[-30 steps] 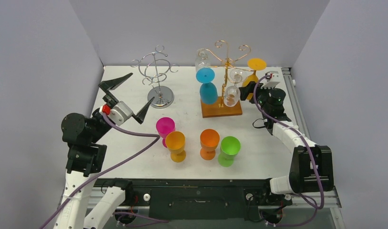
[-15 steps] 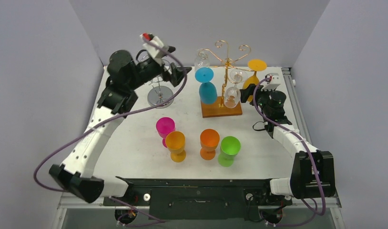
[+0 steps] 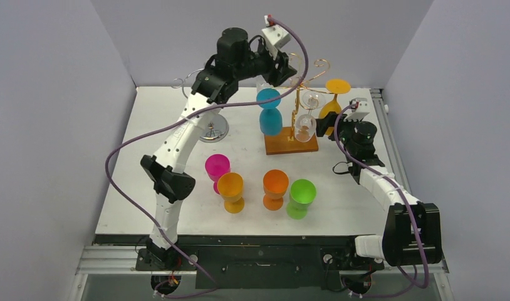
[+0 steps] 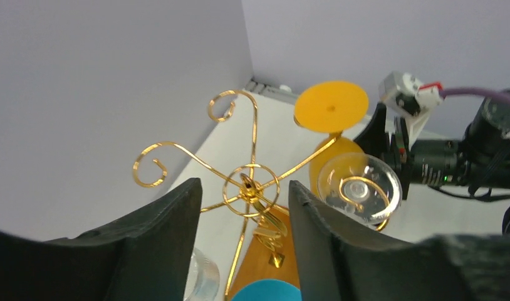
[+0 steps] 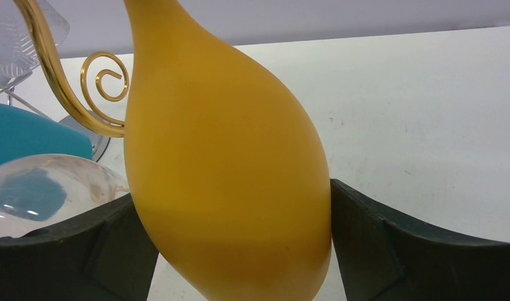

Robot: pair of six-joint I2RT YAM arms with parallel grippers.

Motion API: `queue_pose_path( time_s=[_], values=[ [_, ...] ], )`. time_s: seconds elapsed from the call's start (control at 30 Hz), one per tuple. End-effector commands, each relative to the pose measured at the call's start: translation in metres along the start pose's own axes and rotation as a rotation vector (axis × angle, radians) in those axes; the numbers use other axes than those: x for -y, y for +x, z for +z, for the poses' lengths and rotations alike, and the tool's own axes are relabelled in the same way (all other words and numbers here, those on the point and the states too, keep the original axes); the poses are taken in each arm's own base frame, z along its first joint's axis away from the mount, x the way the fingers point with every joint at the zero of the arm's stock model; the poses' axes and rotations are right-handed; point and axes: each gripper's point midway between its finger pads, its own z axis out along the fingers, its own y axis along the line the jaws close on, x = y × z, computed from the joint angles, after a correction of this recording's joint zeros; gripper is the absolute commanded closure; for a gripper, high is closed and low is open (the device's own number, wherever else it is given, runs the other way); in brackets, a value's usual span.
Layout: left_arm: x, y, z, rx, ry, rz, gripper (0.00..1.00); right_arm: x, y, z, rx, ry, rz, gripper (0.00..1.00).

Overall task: Place the wine glass upside down on the wine glass rack
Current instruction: Turn the wine glass upside down at the wine rack.

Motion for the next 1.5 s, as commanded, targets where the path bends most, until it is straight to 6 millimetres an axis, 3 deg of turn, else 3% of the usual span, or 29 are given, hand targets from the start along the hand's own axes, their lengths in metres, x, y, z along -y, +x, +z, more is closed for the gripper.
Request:
queue_pose_path(
  time_s=[0.0, 0.17, 0.37, 0.57, 0.77, 0.97, 1.07, 1.2, 1.33, 1.47],
  values=[
    [0.023, 0.031, 0.015, -0.060, 0.073, -0.010, 0.53, 0.015, 0.047, -0.015, -0.140, 0.070, 0.063, 0.16],
    [0.018, 0.050, 0.031, -0.077, 0.048, -0.082, 0.44, 0.013, 0.043, -0.019, -0.129, 0.074, 0.066, 0.16],
    [0.016, 0.058, 0.046, -0.057, 0.039, -0.130, 0.45, 0.008, 0.045, -0.020, -0.127, 0.064, 0.070, 0.16],
    [0.027, 0.063, 0.058, -0.033, 0.108, -0.176, 0.56, 0.005, 0.048, -0.020, -0.132, 0.058, 0.071, 0.16],
    [0.031, 0.081, 0.065, -0.063, 0.139, -0.175, 0.66, 0.006, 0.047, -0.019, -0.130, 0.063, 0.070, 0.16],
    [0.020, 0.087, 0.067, -0.074, 0.093, -0.175, 0.90, 0.006, 0.043, -0.019, -0.122, 0.067, 0.062, 0.16],
    [0.019, 0.090, 0.070, -0.077, 0.089, -0.180, 0.95, 0.005, 0.043, -0.018, -0.126, 0.062, 0.061, 0.16],
    [0.021, 0.095, 0.072, -0.082, 0.099, -0.200, 0.94, 0.004, 0.043, -0.018, -0.131, 0.054, 0.054, 0.16],
    [0.026, 0.094, 0.074, -0.079, 0.119, -0.217, 0.77, 0.002, 0.039, -0.017, -0.127, 0.046, 0.055, 0.16],
    [0.027, 0.099, 0.079, -0.077, 0.121, -0.222, 0.72, -0.001, 0.037, -0.016, -0.124, 0.030, 0.053, 0.16]
  ],
)
